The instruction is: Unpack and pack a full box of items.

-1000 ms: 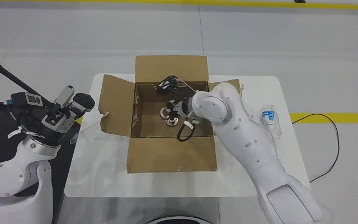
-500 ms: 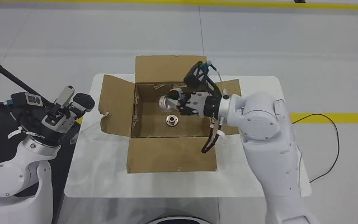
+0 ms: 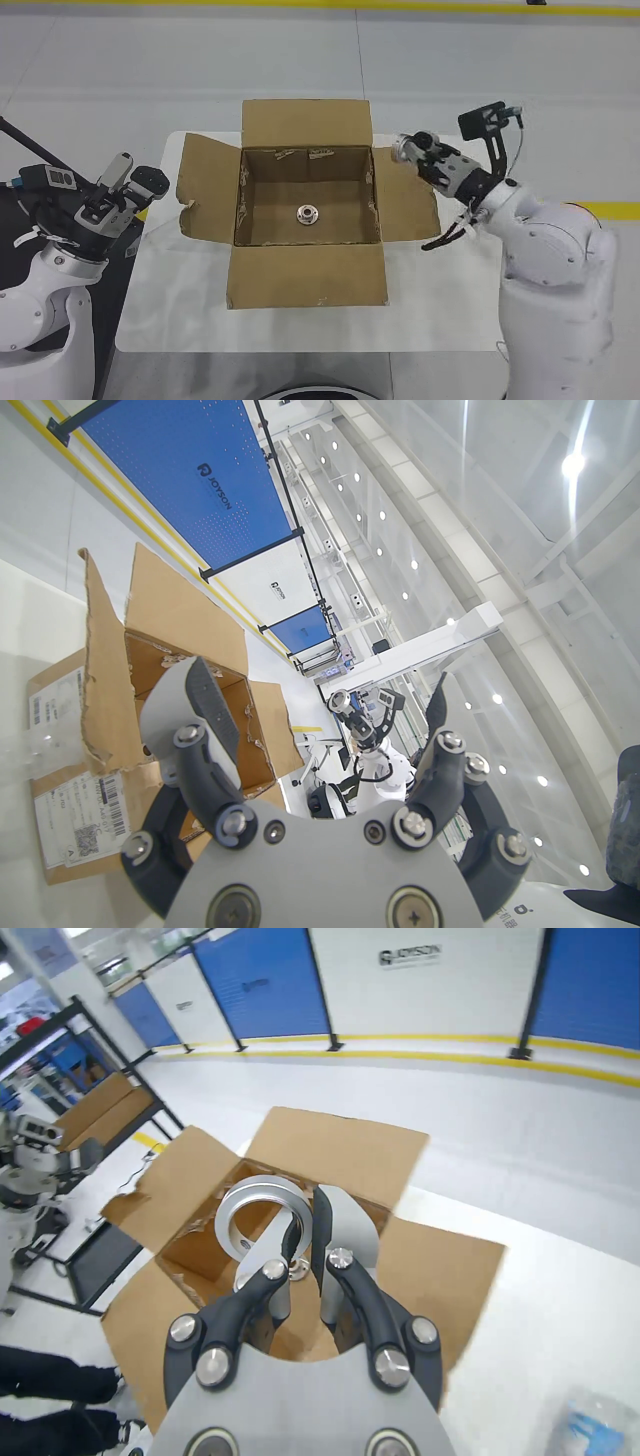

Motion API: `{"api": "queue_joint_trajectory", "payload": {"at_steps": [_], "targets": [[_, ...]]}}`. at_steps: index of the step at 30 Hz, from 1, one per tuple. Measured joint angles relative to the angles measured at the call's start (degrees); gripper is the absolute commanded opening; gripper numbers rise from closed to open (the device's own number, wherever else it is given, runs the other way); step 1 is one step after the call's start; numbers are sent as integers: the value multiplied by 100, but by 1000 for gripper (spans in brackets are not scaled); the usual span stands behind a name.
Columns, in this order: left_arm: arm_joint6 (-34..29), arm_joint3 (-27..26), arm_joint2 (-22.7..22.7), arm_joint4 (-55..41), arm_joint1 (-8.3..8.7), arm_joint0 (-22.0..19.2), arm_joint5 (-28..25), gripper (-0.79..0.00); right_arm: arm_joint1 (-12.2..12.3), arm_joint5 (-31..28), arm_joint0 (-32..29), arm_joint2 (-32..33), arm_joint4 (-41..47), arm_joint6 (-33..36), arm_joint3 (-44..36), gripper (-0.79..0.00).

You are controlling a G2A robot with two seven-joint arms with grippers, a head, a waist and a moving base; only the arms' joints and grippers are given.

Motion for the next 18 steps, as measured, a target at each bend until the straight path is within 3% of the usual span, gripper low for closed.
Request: {"api": "queue_joint_trajectory", "payload": {"at_steps": [9, 18], "targets": [[0, 0, 0, 0, 0, 0, 0, 0, 163, 861, -661, 448, -1841, 646, 79, -785], [0, 0, 0, 0, 0, 0, 0, 0, 264, 1024, -819, 522, -2534, 1330, 601, -785]]}}
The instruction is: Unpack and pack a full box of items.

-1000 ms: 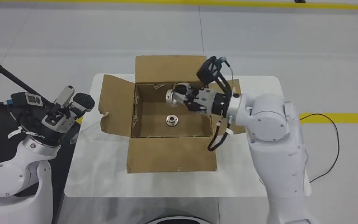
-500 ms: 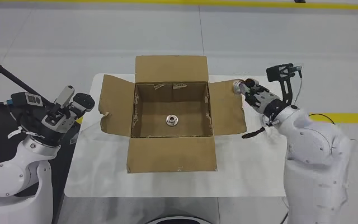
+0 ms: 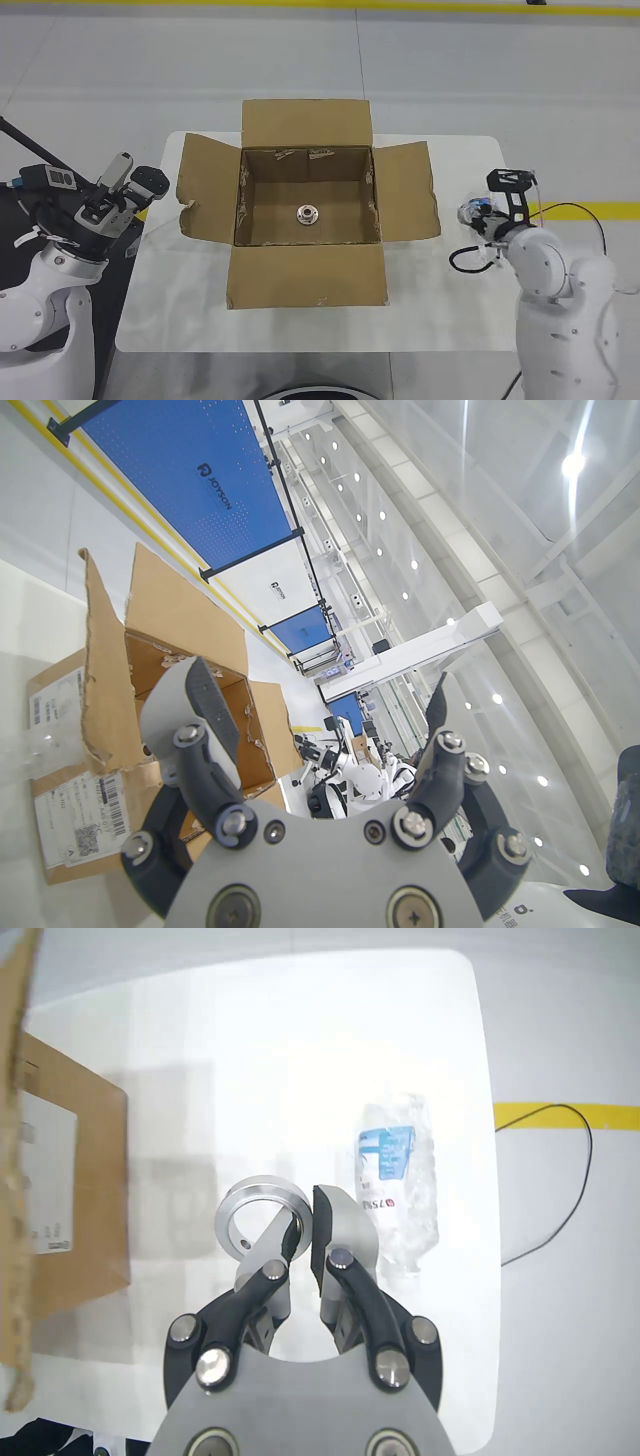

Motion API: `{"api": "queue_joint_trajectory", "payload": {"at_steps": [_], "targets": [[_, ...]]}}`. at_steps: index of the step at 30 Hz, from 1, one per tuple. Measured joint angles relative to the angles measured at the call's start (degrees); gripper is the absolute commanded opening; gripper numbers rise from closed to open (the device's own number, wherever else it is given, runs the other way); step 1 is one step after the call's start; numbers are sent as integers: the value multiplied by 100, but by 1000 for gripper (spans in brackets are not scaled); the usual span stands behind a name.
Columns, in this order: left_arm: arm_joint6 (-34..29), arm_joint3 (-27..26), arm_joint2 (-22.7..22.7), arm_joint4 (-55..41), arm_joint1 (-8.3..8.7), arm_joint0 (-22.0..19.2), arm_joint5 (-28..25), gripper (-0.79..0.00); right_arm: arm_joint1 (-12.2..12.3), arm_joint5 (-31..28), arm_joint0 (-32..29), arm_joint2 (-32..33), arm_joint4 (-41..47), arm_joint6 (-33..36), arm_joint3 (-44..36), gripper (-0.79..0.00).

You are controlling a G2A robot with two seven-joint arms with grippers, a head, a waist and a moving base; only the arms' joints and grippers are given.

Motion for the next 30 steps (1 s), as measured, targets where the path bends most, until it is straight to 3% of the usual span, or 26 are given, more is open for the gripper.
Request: {"api": "queue_joint_trajectory", "payload": {"at_steps": [23, 27, 30], "targets": [[0, 0, 0, 0, 0, 0, 0, 0, 4, 257, 1142, -959, -220, -203, 2216, -785], [0, 0, 0, 0, 0, 0, 0, 0, 13, 275, 1194, -990, -180, -224, 2376, -677], [0, 0, 0, 0, 0, 0, 0, 0, 19, 287, 1201, -1003, -131, -248, 2450, -653]]}}
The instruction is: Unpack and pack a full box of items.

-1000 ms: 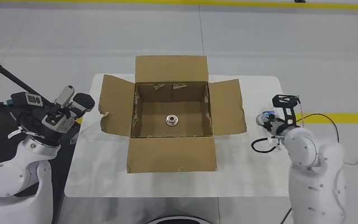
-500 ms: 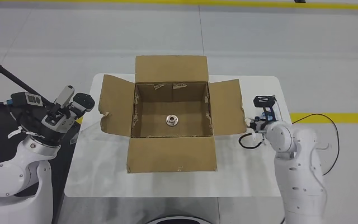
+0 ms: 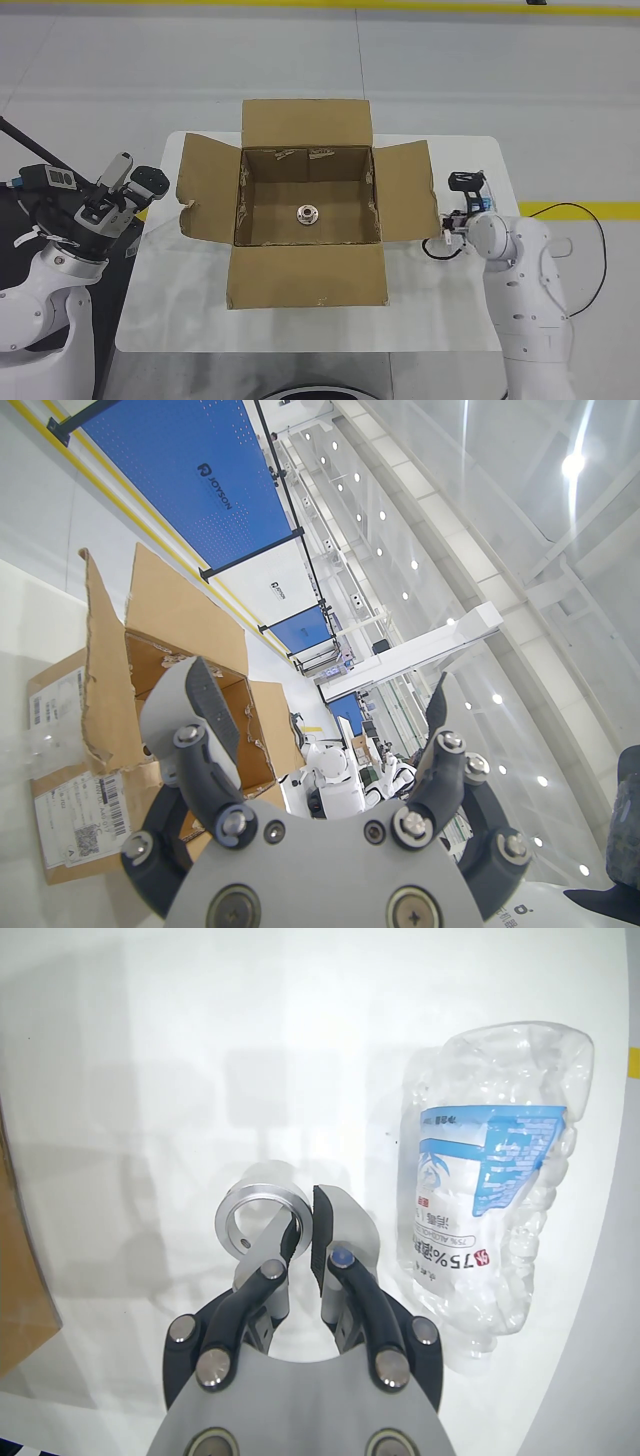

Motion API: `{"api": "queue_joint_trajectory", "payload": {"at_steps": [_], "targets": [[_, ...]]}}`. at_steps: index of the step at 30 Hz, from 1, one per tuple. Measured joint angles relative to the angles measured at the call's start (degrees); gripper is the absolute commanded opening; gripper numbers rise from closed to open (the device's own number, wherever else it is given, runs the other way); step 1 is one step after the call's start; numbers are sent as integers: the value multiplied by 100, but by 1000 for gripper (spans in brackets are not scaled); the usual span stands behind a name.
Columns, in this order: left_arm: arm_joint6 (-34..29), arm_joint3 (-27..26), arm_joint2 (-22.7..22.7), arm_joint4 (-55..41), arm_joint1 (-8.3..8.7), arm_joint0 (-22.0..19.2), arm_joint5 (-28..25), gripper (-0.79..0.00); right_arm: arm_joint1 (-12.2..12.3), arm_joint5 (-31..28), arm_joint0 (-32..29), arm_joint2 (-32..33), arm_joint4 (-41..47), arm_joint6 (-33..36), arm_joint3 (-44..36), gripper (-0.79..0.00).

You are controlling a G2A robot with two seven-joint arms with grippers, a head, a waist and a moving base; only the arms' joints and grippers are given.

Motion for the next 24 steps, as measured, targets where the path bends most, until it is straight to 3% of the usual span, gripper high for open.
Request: {"api": "queue_joint_trajectory", "payload": {"at_steps": [13, 17, 22, 24], "targets": [[0, 0, 0, 0, 0, 0, 0, 0, 58, 102, -82, 95, 90, -31, -288, -453], [0, 0, 0, 0, 0, 0, 0, 0, 92, 150, -203, 246, 110, -65, -930, -413], [0, 0, 0, 0, 0, 0, 0, 0, 130, 167, -342, 382, 75, -79, -1988, -289], [0, 0, 0, 0, 0, 0, 0, 0, 136, 148, -345, 355, 105, -67, -2387, -182]]}}
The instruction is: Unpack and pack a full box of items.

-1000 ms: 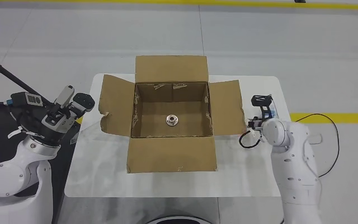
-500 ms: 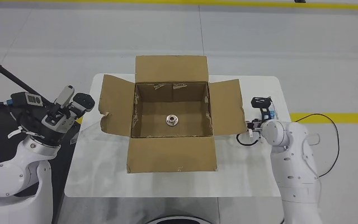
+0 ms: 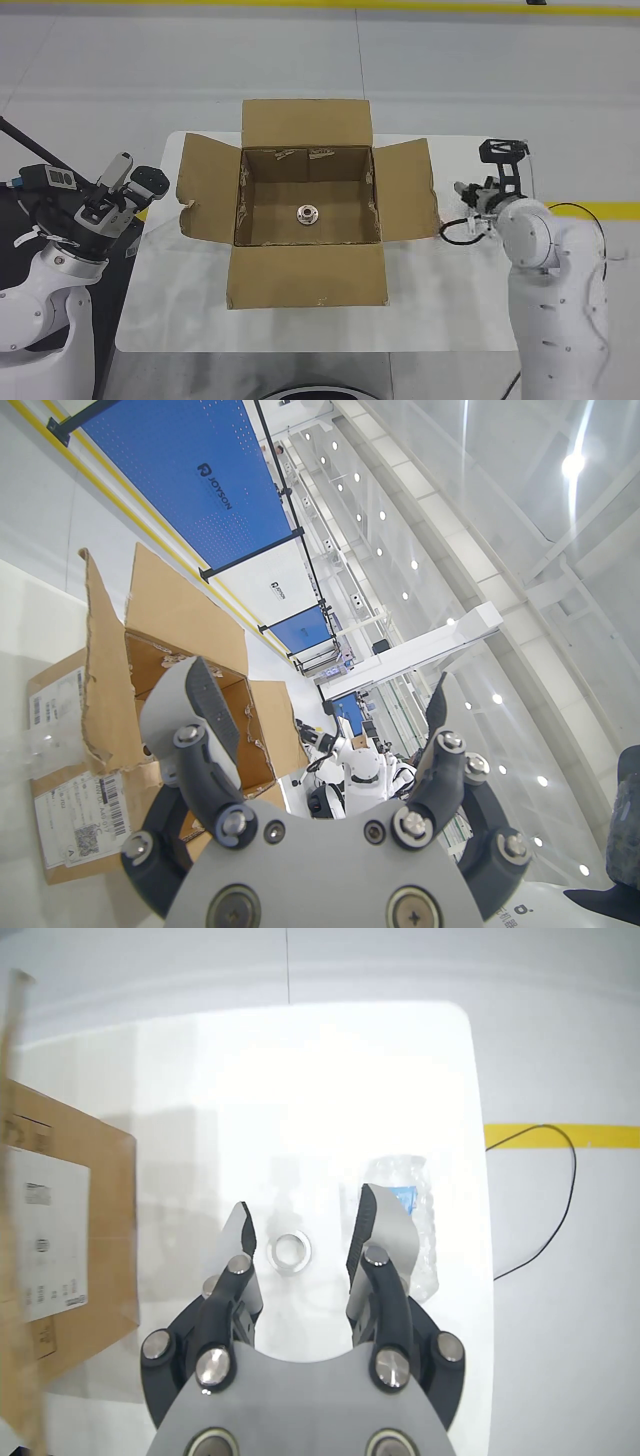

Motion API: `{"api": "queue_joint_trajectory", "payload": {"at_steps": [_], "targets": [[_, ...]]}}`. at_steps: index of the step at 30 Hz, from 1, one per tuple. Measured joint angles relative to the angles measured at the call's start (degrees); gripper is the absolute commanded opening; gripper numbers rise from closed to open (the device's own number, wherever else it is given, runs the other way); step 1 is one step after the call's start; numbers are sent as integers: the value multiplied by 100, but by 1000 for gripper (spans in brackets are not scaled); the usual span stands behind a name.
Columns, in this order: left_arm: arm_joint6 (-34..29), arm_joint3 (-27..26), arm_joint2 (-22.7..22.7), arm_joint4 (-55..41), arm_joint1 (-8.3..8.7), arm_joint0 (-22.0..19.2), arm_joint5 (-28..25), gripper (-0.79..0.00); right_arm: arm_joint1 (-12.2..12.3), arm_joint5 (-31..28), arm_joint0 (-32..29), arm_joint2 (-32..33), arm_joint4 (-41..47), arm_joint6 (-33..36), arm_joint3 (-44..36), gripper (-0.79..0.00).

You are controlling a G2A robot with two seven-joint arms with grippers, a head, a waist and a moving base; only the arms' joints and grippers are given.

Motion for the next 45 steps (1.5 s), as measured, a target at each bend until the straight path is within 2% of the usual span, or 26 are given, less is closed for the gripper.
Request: {"api": "queue_joint_trajectory", "payload": {"at_steps": [6, 10, 14, 20, 27, 33, 38, 43, 45], "targets": [[0, 0, 0, 0, 0, 0, 0, 0, -15, -47, 167, -290, 227, -111, -765, -74], [0, 0, 0, 0, 0, 0, 0, 0, -45, -337, 375, -708, 756, -82, -919, -77], [0, 0, 0, 0, 0, 0, 0, 0, -95, -609, 767, -1351, 1090, 105, -684, -65], [0, 0, 0, 0, 0, 0, 0, 0, -250, -758, 1633, -2523, 1270, 294, 266, 0], [0, 0, 0, 0, 0, 0, 0, 0, -574, -849, 2629, -3815, 1780, 235, 1735, 0], [0, 0, 0, 0, 0, 0, 0, 0, -889, -813, 3143, -4636, 2095, -107, 2862, 0], [0, 0, 0, 0, 0, 0, 0, 0, -1128, -738, 3438, -5066, 2184, -398, 3779, 0], [0, 0, 0, 0, 0, 0, 0, 0, -1384, -838, 3638, -5426, 2401, -568, 4574, -296], [0, 0, 0, 0, 0, 0, 0, 0, -1490, -915, 3701, -5532, 2554, -593, 4874, -376]]}}
